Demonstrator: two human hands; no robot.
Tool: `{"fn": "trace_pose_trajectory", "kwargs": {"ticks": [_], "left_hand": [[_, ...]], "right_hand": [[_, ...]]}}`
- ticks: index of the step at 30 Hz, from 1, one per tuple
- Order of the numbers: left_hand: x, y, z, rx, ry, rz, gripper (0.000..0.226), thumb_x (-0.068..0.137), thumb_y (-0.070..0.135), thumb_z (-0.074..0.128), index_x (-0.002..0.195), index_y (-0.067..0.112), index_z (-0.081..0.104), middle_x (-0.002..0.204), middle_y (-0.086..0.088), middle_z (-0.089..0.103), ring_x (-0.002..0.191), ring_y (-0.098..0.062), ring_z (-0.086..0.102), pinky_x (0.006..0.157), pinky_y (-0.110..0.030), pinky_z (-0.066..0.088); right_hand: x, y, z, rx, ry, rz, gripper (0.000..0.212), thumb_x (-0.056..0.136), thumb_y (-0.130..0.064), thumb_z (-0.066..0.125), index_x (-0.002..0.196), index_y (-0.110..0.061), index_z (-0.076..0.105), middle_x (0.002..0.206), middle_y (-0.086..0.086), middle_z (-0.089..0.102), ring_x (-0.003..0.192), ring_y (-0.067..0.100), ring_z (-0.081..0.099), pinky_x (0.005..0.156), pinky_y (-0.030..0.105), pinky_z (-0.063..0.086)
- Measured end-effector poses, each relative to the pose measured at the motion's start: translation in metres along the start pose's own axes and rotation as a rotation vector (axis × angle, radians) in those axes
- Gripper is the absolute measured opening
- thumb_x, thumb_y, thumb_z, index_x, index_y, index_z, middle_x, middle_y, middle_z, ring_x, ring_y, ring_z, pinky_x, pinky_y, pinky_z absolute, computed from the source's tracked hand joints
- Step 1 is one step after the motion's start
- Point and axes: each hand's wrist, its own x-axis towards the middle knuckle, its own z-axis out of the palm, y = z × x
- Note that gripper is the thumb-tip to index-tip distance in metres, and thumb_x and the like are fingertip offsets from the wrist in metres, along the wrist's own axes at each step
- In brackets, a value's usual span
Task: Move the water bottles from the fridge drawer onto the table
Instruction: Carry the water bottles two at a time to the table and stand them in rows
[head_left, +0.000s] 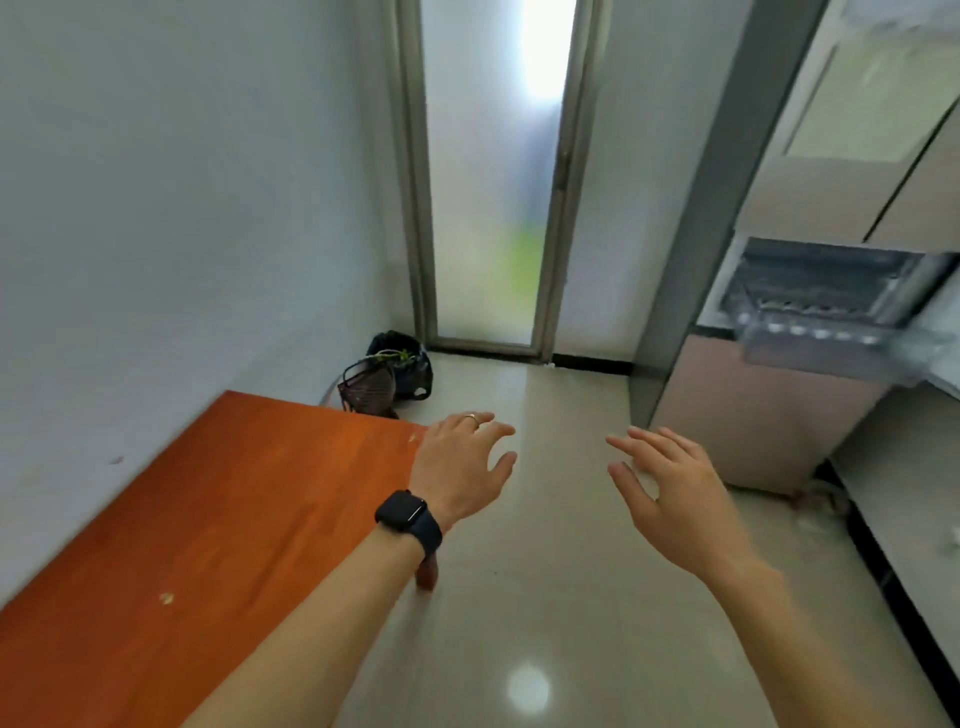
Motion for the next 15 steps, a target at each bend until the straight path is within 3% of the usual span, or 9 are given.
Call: {"fn": "trace_pose_trajectory", "kwargs": {"ticks": [8,15], "left_hand": [[0.120,0.165,0.036,0.003,0.012,0.133,0.044,0.099,0.053,0.044,0.142,0.041,0.049,0.149,0.009,0.048,0.140,-0.015,0.037,0.116,-0.036,0.025],[0.228,0.252,0.071,-0.034,0.022,0.243,0.043,0.099,0.051,0.047,0.141,0.040,0.051,0.147,0.010,0.050,0.139,-0.015,0.040,0.117,-0.039,0.030]], "right_hand": [[0.024,0.176,-0.096,-0.037,0.096,0.179,0.044,0.100,-0.047,0.046,0.142,-0.036,0.051,0.148,-0.011,0.047,0.144,0.018,0.029,0.118,0.036,0.023],[0.071,0.290,-0.133,-0.036,0.179,0.271,0.043,0.098,-0.048,0.049,0.139,-0.037,0.053,0.146,-0.011,0.051,0.141,0.020,0.033,0.117,0.038,0.027]]}}
